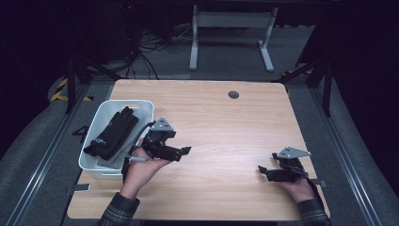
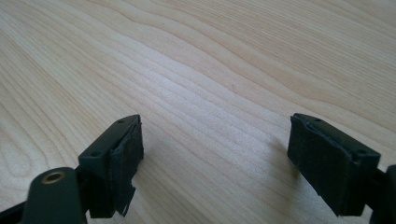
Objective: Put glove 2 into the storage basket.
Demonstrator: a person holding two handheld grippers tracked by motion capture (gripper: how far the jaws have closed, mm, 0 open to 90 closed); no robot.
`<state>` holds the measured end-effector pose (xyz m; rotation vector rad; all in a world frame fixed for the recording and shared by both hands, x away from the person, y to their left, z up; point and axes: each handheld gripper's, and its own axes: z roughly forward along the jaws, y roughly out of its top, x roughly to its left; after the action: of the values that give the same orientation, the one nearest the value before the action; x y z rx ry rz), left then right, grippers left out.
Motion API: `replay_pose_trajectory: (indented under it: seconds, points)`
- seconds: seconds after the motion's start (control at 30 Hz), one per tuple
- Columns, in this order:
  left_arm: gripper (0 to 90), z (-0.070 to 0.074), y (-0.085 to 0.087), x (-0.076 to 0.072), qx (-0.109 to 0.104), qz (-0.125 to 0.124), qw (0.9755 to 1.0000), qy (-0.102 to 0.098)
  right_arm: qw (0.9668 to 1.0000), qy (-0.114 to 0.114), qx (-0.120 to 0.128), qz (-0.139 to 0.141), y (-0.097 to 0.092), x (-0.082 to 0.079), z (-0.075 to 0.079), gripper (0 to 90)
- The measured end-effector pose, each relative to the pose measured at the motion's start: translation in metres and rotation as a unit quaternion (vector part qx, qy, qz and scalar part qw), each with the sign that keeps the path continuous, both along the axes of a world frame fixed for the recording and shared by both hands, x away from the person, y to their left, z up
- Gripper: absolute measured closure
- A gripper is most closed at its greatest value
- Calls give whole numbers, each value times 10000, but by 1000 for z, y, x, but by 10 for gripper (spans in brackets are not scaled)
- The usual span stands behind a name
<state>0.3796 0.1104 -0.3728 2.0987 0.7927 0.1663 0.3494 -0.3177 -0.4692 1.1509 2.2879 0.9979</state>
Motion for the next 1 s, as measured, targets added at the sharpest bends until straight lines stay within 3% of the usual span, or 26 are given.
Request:
replay_pose_trajectory:
  seconds: [0.43,0.83,1.0]
  points:
    - [181,-44,-44,-9,332,-382,9987,81,10000,2,-12,6,0,0,0,187]
    - [176,-80,-56,-8,603,-433,9972,112,10000,-1,-22,21,0,0,0,188]
    - [163,-91,-59,-9,709,-472,9964,13,10000,-3,-23,27,0,0,0,188]
